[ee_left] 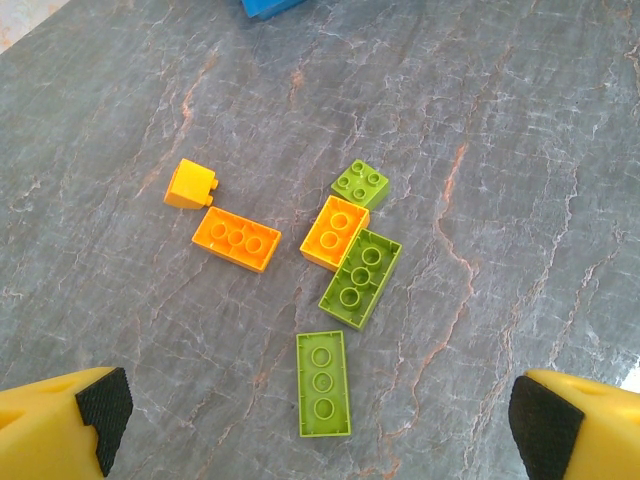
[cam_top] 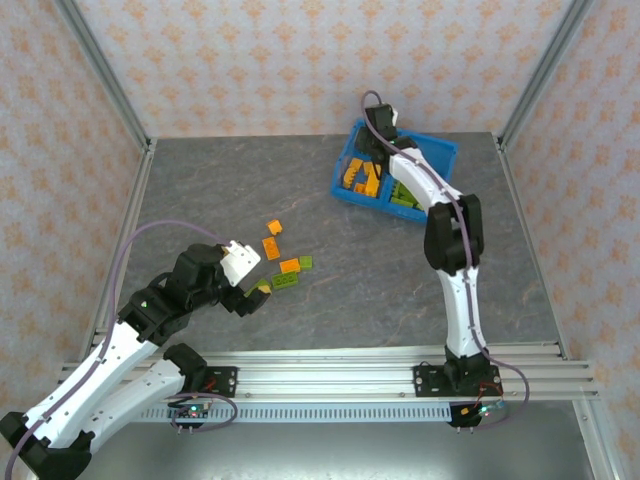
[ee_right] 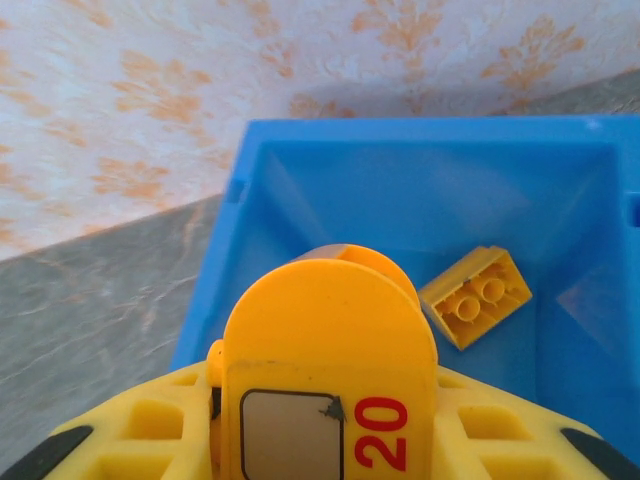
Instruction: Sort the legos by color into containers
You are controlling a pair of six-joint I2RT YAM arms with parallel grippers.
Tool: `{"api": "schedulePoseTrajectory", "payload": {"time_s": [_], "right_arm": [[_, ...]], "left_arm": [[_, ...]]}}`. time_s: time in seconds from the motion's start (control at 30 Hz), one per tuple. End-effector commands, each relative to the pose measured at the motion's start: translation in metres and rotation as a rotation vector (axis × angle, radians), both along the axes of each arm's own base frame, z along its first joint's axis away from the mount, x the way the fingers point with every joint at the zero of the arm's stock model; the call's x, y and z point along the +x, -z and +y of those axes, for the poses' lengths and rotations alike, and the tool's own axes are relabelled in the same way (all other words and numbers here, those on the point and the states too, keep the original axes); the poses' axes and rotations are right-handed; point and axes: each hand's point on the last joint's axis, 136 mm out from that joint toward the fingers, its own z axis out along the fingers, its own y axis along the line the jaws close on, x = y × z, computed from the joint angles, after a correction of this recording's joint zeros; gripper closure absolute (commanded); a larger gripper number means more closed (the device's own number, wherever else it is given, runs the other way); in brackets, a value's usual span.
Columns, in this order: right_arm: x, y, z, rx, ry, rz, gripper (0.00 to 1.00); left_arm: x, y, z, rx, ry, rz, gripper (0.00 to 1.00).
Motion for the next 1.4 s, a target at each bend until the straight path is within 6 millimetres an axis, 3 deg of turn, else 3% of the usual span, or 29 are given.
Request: {"api": "schedulePoseTrajectory", "payload": {"time_s": [0.0, 0.13, 0.23, 0.4, 0.5, 0.6, 0.67, 0.77, 0.87, 0.97, 1.07, 1.17, 1.37], "right_arm": [[0.007, 0.015, -0.004, -0.032, 0.041, 0.060, 0.67], [0.015, 0.015, -0.001, -0.025, 0.046, 0.060, 0.57], [0.012, -0.001, -0.001, -0.017, 0.042, 0.046, 0.50], [-0.007, -0.043, -0.003, -0.003, 0.005, 0.009, 0.45], [-0.022, -0.071, -0.006, 0.006, -0.022, -0.036, 0.40], [-0.045, -0.097, -0.007, 0.025, -0.061, -0.057, 0.39], [-0.067, -0.116, -0.008, 0.057, -0.089, -0.068, 0.39], [-0.117, -0.137, 0.000, 0.130, -0.191, -0.075, 0.38], [-0.180, -0.145, 0.013, 0.191, -0.322, -0.076, 0.33], [-0.244, -0.149, 0.029, 0.213, -0.458, -0.083, 0.21], [-0.291, -0.145, 0.038, 0.236, -0.552, -0.044, 0.12], [-0.314, -0.133, 0.036, 0.229, -0.587, 0.020, 0.09], [-0.319, -0.120, 0.036, 0.242, -0.583, 0.072, 0.08]], "left_arm": [[0.005, -0.007, 0.003, 0.007, -0.016, -0.039, 0.00], [0.008, -0.008, 0.006, 0.011, -0.038, -0.050, 0.00], [0.017, -0.014, 0.013, -0.007, -0.122, -0.069, 0.00], [0.052, -0.041, 0.040, -0.225, -0.590, -0.047, 0.00], [0.070, -0.033, 0.048, -0.313, -0.851, 0.034, 0.00], [0.088, -0.013, 0.033, -0.298, -0.914, 0.130, 0.00], [0.099, 0.002, 0.023, -0.264, -0.934, 0.182, 0.01], [0.117, 0.021, 0.007, -0.254, -0.941, 0.235, 0.03], [0.136, 0.040, -0.008, -0.278, -0.954, 0.291, 0.05], [0.153, 0.062, -0.018, -0.285, -0.974, 0.347, 0.06], [0.161, 0.085, -0.022, -0.267, -1.013, 0.390, 0.10], [0.163, 0.107, -0.024, -0.248, -1.051, 0.424, 0.14], [0.159, 0.142, -0.019, -0.198, -1.110, 0.460, 0.31]]}}
